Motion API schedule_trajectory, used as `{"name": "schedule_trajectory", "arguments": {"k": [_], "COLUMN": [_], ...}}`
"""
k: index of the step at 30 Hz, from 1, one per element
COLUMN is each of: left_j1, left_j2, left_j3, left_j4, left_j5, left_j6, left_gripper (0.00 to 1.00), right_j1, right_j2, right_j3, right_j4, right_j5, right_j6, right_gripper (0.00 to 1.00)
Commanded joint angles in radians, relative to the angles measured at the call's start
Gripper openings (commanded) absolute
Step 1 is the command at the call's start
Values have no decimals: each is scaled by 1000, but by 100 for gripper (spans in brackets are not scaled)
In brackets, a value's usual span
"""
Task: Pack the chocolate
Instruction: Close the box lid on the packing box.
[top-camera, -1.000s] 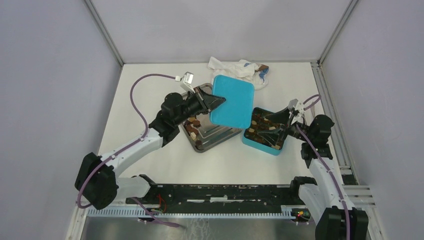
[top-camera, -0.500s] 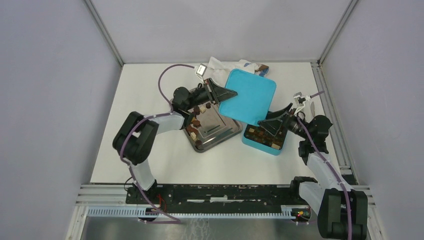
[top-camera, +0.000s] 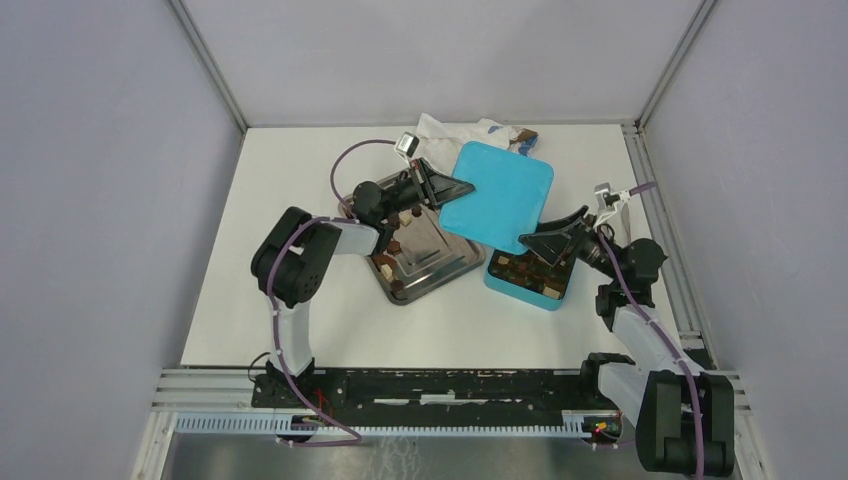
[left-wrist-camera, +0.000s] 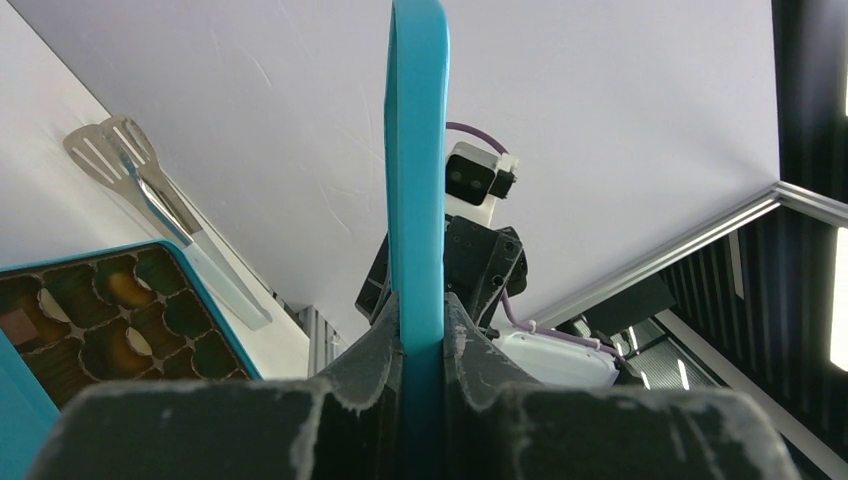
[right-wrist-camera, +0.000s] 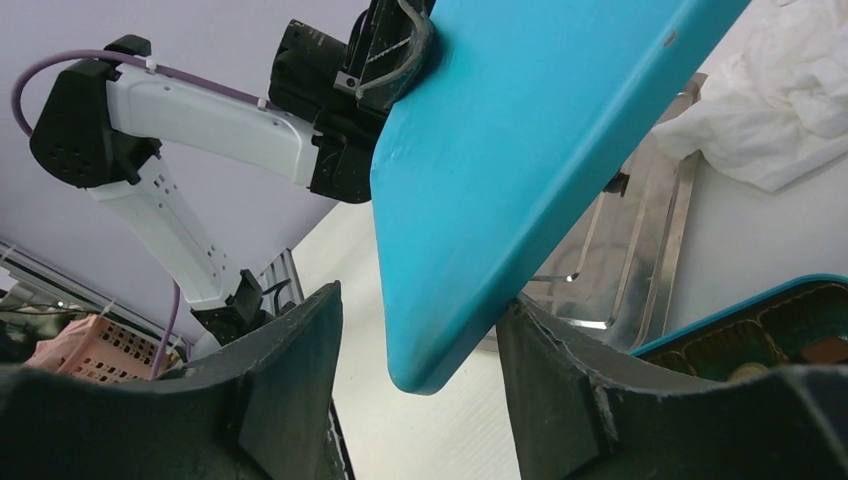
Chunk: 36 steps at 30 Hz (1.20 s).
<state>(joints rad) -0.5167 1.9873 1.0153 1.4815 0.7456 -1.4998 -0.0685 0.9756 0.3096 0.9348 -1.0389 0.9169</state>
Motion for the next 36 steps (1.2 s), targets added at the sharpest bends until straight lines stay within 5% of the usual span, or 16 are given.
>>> {"name": "schedule_trajectory", "arguments": {"k": [1,12,19,22,23,24,30,36], "left_j1": [-20,-43,-55,-53,-50,-50,-34,-34], "left_j2": [18,20,9,-63,-104,-147,-426,-727], "left_j3": [26,9,-8,-61,-84,-105,-202,-280], "left_j4": [257,256,254,143,80,12,-486,-961], "left_j5": [42,46,40,22,6,-3,-137,-469], "left_j6": [-37,-23,-6,112,168,226,626,934], "left_gripper": [2,4,10,32,58,95,100,100], "right_j1": [9,9,7,-11,-26,-38,-133,-309], "right_j2": [31,81,111,86,68,53,-8,-119], "right_j3": [10,41,42,37,30,21,-35,-123], "right_j4": [135,231,262,240,212,203,169,-132], "right_j5": [22,37,54,55,58,57,-34,-153], "right_j6": [78,207,293,309,310,318,422,300], "right_gripper": [61,40,13,4,3,2,0,0]}}
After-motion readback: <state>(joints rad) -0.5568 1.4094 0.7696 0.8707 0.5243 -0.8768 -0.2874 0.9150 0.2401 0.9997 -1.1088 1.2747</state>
